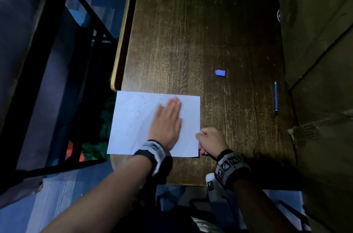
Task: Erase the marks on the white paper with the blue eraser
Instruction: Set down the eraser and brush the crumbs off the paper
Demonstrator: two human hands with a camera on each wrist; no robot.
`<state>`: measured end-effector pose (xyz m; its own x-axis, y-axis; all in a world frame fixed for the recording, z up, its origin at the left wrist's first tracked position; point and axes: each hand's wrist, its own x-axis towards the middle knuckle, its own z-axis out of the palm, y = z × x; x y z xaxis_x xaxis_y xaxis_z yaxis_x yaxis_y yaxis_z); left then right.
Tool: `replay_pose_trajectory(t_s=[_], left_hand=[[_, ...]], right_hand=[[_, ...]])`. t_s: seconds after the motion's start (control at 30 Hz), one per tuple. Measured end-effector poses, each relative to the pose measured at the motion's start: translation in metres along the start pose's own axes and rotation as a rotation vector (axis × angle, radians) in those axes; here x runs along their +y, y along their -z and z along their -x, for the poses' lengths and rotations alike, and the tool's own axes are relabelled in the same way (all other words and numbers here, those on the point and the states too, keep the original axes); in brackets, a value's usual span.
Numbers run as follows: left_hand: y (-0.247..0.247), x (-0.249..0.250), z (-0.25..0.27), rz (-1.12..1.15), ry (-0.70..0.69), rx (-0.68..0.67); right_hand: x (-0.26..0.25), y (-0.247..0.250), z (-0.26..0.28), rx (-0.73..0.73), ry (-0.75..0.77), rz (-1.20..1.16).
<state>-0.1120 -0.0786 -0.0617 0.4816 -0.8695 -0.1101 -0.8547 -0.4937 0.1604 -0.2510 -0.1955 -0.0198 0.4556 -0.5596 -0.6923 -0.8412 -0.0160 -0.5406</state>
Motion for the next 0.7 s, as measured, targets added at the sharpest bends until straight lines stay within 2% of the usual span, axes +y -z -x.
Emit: replay_pose_trajectory(t_s=[0.07,0.13,0.33,0.4,0.47,0.6,0.63,0.7], left_hand=[[-0.01,0.03,0.008,-0.03,-0.194,-0.078],[-0.013,0.018,0.019,-0.051,-0.262,-0.079],[0.018,-0.11,0.044,-0.027,0.02,-0.038],[0.026,-0.124,0.048,-0.06,0.019,-0.021],[0.025,-0.113,0.054,-0.097,-0.132,-0.026],[0.005,-0.09,0.09,-0.178,-0.703,-0.154],[0.003,-0.096,0.092,-0.2,-0.777,-0.157],[0.009,-0.116,0.081,-0.205,-0.785,-0.184]], right_hand=[[-0.001,0.001,0.0,-0.004,0.003,-0.001],[0.0,0.002,-0.001,-0.013,0.002,-0.007],[0.0,0.001,0.001,-0.003,0.016,-0.015],[0.0,0.001,0.001,0.001,0.011,-0.008],[0.0,0.0,0.001,0.001,0.018,0.005],[0.002,0.003,0.003,0.036,0.124,0.232],[0.003,0.003,0.003,0.037,0.138,0.259],[0.003,0.003,0.002,0.025,0.126,0.28]])
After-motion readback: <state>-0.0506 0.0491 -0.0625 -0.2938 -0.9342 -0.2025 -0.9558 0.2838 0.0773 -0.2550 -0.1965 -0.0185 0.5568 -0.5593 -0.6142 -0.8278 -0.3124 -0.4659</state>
